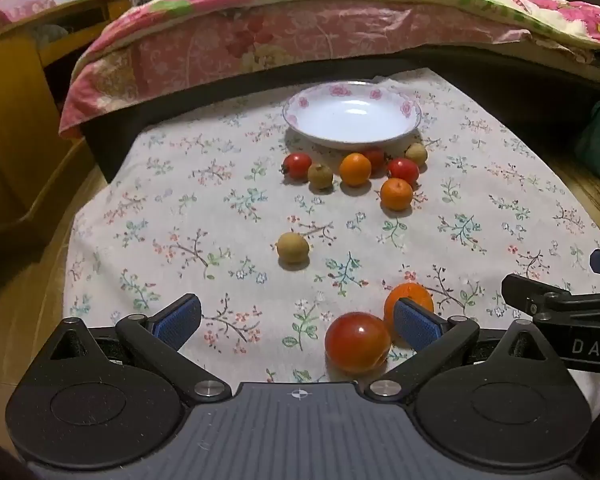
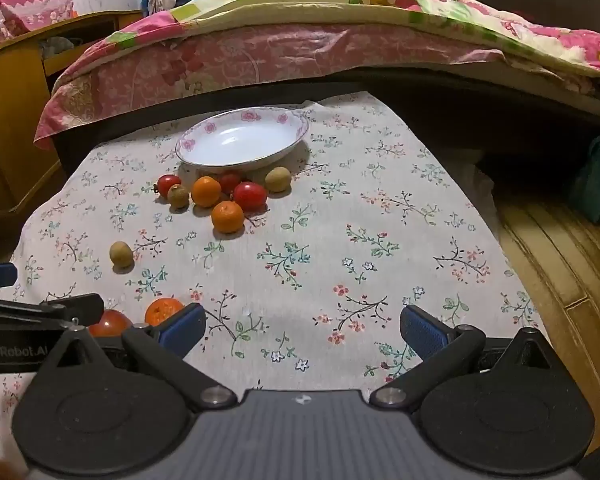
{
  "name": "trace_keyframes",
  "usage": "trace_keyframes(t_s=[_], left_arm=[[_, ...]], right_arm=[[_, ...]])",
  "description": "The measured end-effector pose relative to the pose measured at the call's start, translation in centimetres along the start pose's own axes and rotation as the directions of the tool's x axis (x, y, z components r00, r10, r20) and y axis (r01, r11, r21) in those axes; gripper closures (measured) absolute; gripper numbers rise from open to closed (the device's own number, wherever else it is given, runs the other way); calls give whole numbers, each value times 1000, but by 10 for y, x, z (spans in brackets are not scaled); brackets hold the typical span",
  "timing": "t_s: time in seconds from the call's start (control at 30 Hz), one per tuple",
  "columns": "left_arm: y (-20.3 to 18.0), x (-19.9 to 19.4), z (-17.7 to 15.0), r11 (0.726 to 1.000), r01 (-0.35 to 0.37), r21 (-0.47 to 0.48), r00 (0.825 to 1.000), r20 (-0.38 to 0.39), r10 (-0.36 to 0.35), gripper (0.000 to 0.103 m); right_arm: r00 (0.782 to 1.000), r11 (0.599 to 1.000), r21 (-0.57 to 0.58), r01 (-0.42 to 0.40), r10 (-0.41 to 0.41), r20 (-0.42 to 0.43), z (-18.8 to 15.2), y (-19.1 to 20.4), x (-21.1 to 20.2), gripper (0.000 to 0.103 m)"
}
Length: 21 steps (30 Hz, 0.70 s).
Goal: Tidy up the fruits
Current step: 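Move left tool to the large red tomato while right tool approaches a tangerine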
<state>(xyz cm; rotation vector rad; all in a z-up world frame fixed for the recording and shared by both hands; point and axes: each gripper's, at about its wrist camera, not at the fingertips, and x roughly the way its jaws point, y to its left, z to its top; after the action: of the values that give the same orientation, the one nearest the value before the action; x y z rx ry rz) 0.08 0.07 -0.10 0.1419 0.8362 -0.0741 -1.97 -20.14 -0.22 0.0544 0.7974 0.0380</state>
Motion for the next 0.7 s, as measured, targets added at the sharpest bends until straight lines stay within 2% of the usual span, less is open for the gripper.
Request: trace_keyframes(t_s=[0.07,0.2,0.4,0.7], left_arm=[[6,1,-2,999,22,-24,1000,-15,-22,0],[4,3,-4,1000,8,-14,999,-36,-9,0],[1,5,-6,1000,5,-17,999,-44,-6,0],[2,6,-8,1000,10,-21,999,-49,-11,0]], right_arm=[[1000,1000,-3,1,-1,0,3,-2,-1,0],[1000,1000,-8,10,-10,-9,9,-5,-2,0],[1000,999,-27,27,-27,-14,-12,8,11,0],[999,999,-25,22,-23,-45,-5,5,10,0]])
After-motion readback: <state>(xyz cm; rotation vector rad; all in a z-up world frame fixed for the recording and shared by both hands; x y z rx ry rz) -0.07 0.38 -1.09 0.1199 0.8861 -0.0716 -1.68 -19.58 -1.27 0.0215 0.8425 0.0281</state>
